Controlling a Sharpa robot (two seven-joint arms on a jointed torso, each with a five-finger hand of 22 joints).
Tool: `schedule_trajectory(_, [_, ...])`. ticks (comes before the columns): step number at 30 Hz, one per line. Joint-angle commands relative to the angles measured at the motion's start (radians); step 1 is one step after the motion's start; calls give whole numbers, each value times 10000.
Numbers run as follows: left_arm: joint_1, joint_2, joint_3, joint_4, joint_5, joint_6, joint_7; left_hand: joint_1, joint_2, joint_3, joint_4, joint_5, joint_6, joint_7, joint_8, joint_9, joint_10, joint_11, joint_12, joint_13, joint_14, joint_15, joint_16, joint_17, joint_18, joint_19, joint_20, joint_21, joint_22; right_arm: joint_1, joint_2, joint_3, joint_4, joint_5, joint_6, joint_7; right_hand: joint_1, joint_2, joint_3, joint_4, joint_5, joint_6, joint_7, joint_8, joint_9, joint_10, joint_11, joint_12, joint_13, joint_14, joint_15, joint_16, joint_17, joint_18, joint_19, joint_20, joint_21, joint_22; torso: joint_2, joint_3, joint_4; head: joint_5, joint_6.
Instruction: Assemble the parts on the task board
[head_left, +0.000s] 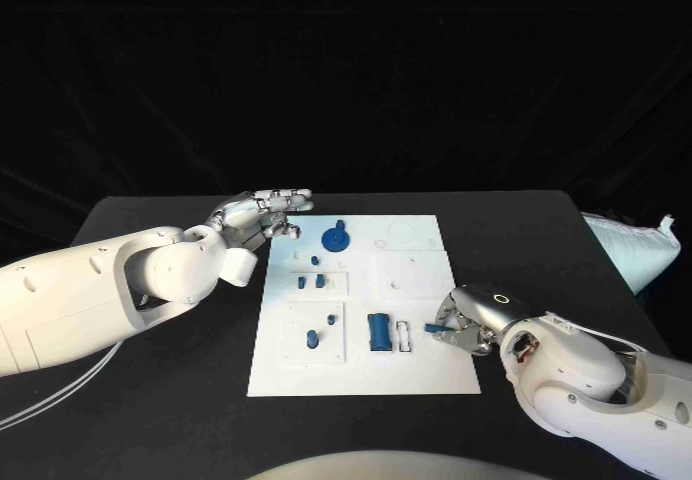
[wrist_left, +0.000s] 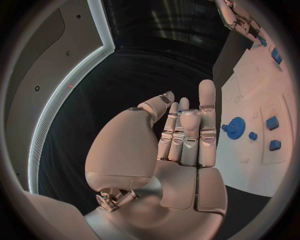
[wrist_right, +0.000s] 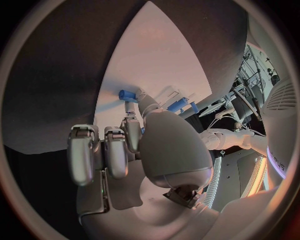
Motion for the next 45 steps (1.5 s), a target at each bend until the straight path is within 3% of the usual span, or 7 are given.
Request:
schedule_trajectory(1, [1,8,4,31,-12,185,26,-103,24,-65,18,6,-93,-9,54,0,-94,-3,29,-7,-79,-1,-12,-8,193,-24,34,-43,-9,-165,-36,-145,-122,554,443,-341,162,599,657,-186,178,9,-64,6,33,222,-151,88,-1269,1000,26,73,2500,-191,617,13,74,1637,-1,2,11,9,0])
schedule_trajectory(4, [0,6,3,31,-12,185,24,-97,27,-63,13,8,-95,-10,56,0,-97,-4,33,-7,-81,-2,-12,-12,193,-24,34,-44,-10,-163,-81,-136,12,1084,-18,-331,-122,607,1038,-77,337,-3,-62,-25,41,220,-129,53,-1272,1001,20,74,2503,-189,615,10,69,1632,0,1,11,19,-1])
schedule_trajectory(8, [-1,4,2,35,-12,185,19,-90,30,-62,7,9,-97,-11,59,0,-101,-5,38,-7,-83,-2,-12,-17,194,-24,33,-45,-11,-127,-193,-90,340,2063,-892,-295,-602,270,1768,-10,256,21,-80,-57,80,214,-133,-37,-1286,1000,10,70,2497,-186,611,15,60,1625,3,-1,10,24,9])
schedule_trajectory(18, [-7,15,1,54,-13,193,28,-90,30,-62,7,9,-97,-11,59,0,-101,-5,38,-7,-83,-2,-12,-17,194,-24,33,-45,-11,141,-336,-25,864,3523,-2142,-417,-1321,-208,1906,282,166,136,-113,-43,137,278,-152,29,-1221,1006,-5,87,2527,-190,624,-5,75,1649,8,-6,31,10,10])
schedule_trajectory(27, [-9,25,1,67,-13,197,26,-90,30,-62,7,9,-97,-11,59,0,-101,-5,38,-7,-83,-2,-12,-17,194,-24,33,-45,-11,180,-124,-22,892,4420,-2104,-444,-1878,-448,1691,609,552,209,-123,-55,158,344,-158,162,-1126,1016,-11,114,2572,-203,648,-17,113,1700,5,-5,16,27,0])
schedule_trajectory(33, [-9,33,1,85,-13,196,22,-90,30,-62,7,9,-97,-11,59,0,-101,-5,38,-7,-83,-2,-12,-17,194,-24,33,-45,-11,173,99,-29,730,4563,-1745,-480,-2236,-559,1390,849,1305,353,-173,-12,201,415,-196,367,-991,1019,-41,121,2583,-210,663,-39,135,1730,10,-11,36,28,-6])
schedule_trajectory(45, [-9,38,1,105,-13,196,24,-90,30,-62,7,9,-97,-11,59,0,-101,-5,38,-7,-83,-2,-12,-17,194,-24,33,-45,-11,146,537,-49,351,4278,-1334,-548,-2303,-561,1271,896,1363,434,-208,31,242,434,-223,376,-978,1016,-64,114,2571,-212,669,-57,143,1741,4,-1,27,66,-31])
